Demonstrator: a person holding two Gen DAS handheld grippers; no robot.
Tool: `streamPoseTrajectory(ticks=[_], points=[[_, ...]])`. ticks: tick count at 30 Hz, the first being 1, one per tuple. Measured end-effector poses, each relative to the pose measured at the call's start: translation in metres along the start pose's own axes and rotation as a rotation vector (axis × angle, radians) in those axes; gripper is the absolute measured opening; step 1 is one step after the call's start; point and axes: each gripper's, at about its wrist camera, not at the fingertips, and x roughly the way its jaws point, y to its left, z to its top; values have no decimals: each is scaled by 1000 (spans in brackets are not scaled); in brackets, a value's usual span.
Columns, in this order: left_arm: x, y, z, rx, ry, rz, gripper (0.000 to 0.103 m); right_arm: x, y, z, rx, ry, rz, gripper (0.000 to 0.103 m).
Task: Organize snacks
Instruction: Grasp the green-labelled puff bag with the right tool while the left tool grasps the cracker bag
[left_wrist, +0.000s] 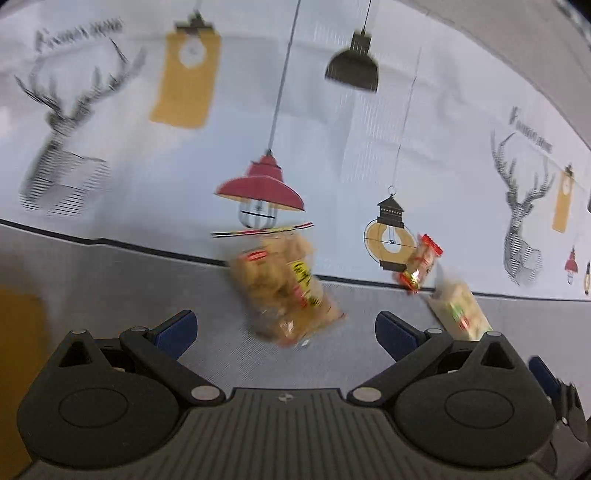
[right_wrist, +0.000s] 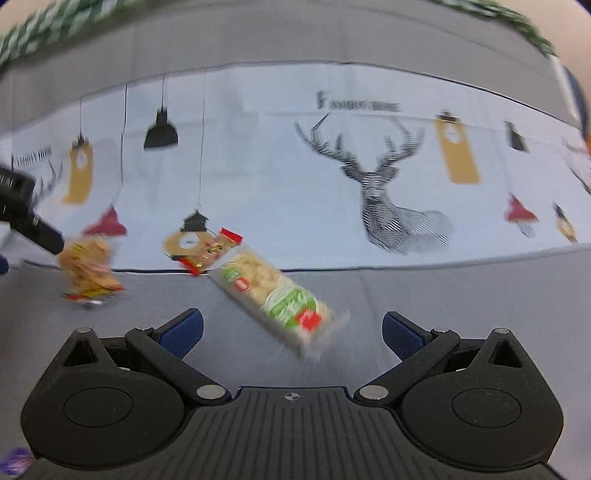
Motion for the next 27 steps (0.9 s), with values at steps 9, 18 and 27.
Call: streamPoseTrajectory(ticks=[9, 18, 27], points=[[57, -1, 10, 2, 36, 95, 103, 85, -2, -1, -32, 77, 60, 102], [66, -19, 6, 108, 43, 171, 103, 89, -2, -2, -48, 40, 59, 102], [6, -6, -2, 194, 1, 41, 50, 59, 23, -3, -195, 70, 79, 38]])
